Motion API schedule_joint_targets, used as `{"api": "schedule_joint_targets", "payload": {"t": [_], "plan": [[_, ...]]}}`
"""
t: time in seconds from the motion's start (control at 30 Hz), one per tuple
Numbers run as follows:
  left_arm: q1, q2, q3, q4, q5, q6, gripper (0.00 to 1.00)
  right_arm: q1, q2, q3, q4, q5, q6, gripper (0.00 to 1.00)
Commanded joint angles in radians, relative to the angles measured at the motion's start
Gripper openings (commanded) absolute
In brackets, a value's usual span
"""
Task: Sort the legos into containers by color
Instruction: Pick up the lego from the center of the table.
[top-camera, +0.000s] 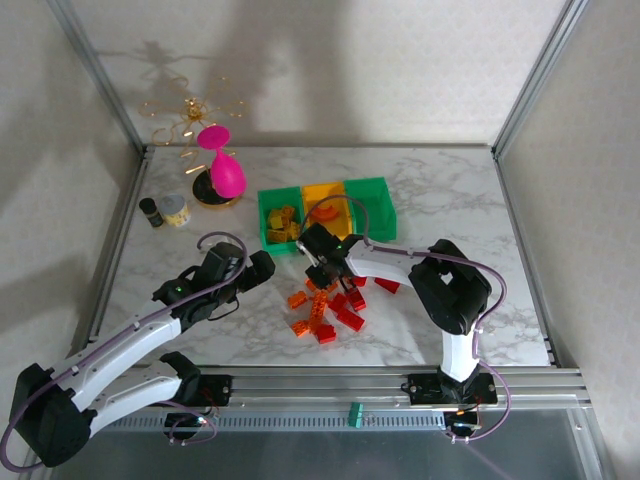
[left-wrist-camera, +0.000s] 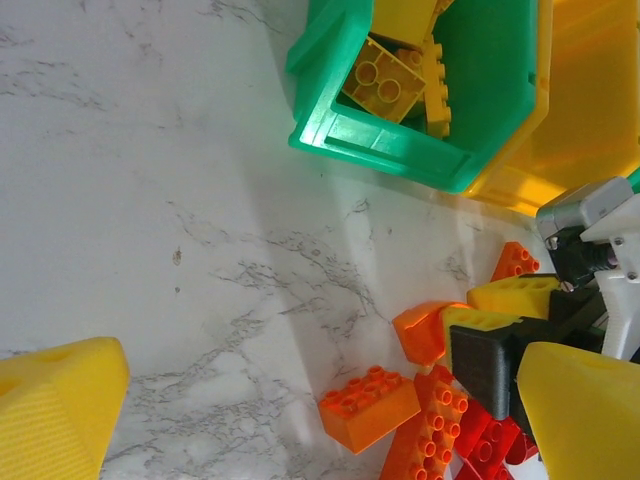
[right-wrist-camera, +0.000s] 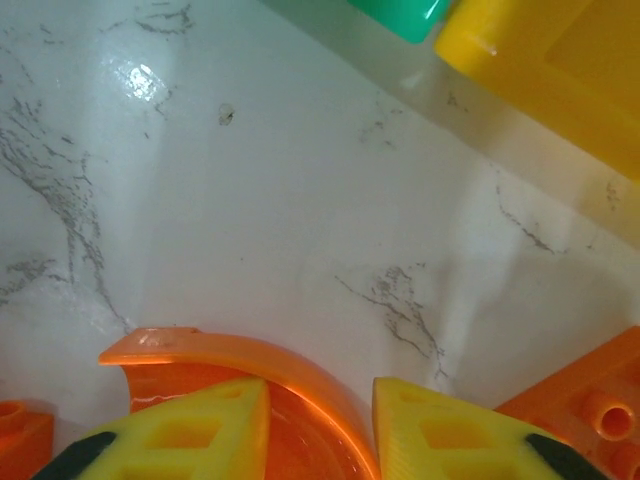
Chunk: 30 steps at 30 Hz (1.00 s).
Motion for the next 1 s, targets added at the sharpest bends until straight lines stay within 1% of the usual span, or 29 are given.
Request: {"api": "schedule_joint_targets", "payload": {"t": [0.0,0.13,0.47,0.57,0.77,0.87,0.97], "plan": [[-0.004,0.009,0.001,0.005,-0.022,-0.001,1.00,-0.016,0.016,-0.002,-0.001,0.006,-0.003,0.26],[-0.004,0.009,0.001,-0.003,-0.022,-0.007,1.00,-0.026,0.012,-0.006,-0.004,0.006,0.005,0.16],[-0.003,0.007,0.021,0.006,-0.017,-0.003,1.00,-0.033,-0.062,-0.035,0.025,0.001,0.029,0.00],[-0.005,0.017,0.043,-0.005,-0.017,0.002,1.00,-0.048,-0.091,-0.035,0.019,-0.005,0.054,0.00],[-0.004,0.020,0.078,0.002,-0.013,0.020,1.00,-0.083,-0.173,0.003,0.007,-0.068,0.074,0.00],[-0.004,0.038,0.104,0.009,-0.013,0.035,1.00,-0.106,-0.186,0.045,-0.001,-0.085,0.090,0.00],[-0.004,0.065,0.132,0.026,-0.016,0.050,1.00,-0.151,-0.173,0.085,0.014,-0.082,0.116,0.00]]}}
